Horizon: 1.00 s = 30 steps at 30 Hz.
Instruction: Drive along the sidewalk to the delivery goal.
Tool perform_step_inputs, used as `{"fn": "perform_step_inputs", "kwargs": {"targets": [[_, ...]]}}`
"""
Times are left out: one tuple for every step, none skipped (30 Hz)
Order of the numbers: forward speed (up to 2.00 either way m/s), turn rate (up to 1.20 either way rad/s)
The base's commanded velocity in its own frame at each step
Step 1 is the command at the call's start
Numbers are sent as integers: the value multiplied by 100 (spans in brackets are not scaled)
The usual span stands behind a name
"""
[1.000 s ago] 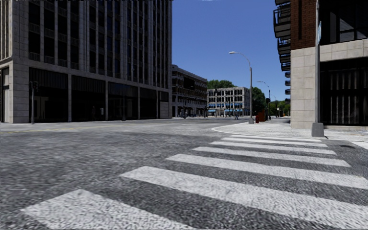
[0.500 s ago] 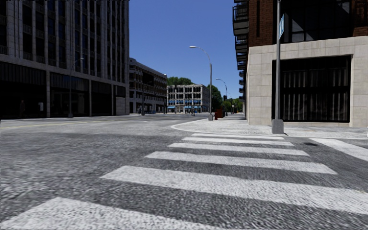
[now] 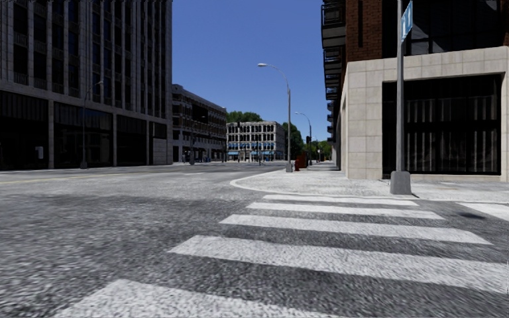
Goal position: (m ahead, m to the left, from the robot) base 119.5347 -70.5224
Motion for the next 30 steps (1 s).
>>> {"fn": "perform_step_inputs", "kwargs": {"targets": [[200, -41], [200, -44], [200, -47], [200, -47], [200, -49], [200, -52], [200, -54], [200, -54], [200, -56], [200, -58], [200, -59], [200, -59], [200, -59], [200, -59], [200, -59], [200, -59], [200, -52], [200, -25], [200, 0], [200, 0], [200, 0], [200, 0], [200, 0], [200, 0], [200, 0], [200, 0], [200, 0], [200, 0], [200, 0], [200, 0]]}}
